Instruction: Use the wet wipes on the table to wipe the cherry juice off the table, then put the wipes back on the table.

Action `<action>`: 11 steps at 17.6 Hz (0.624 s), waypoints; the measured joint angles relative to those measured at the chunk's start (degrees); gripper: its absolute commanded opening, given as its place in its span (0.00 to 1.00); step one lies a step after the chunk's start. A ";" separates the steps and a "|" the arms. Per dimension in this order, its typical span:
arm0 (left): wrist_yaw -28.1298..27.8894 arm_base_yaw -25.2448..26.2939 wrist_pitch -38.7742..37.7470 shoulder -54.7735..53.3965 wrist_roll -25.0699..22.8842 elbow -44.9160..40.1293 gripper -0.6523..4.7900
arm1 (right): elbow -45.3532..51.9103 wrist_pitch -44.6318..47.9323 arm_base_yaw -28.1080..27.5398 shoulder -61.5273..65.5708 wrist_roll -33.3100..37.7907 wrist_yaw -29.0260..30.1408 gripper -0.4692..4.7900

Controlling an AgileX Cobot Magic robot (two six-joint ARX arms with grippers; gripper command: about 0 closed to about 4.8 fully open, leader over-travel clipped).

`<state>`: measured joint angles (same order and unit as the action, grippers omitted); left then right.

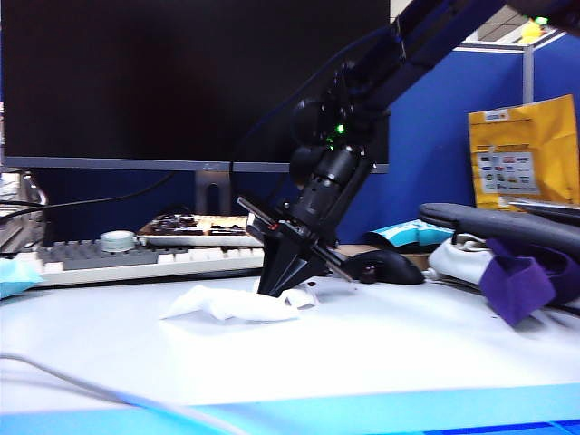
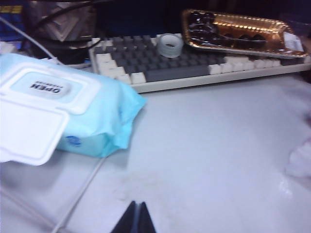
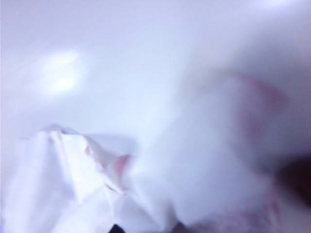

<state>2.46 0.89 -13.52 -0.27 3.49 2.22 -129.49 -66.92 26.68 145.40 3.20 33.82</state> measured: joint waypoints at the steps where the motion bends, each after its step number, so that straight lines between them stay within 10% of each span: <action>1: 0.00 0.00 0.00 0.00 0.00 0.00 0.11 | 0.00 -0.42 -0.13 0.02 -0.02 -0.31 0.08; 8: 0.00 0.00 0.02 0.00 0.00 0.00 0.11 | 0.15 -6.99 2.16 -2.95 -8.20 -15.17 0.08; 11: 0.00 0.00 0.00 0.00 0.00 0.00 0.11 | 0.81 -12.33 4.94 -7.10 -6.91 -37.83 0.08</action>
<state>2.46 0.89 -13.52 -0.27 3.49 2.22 -128.68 -79.24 31.62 138.30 -3.70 -4.01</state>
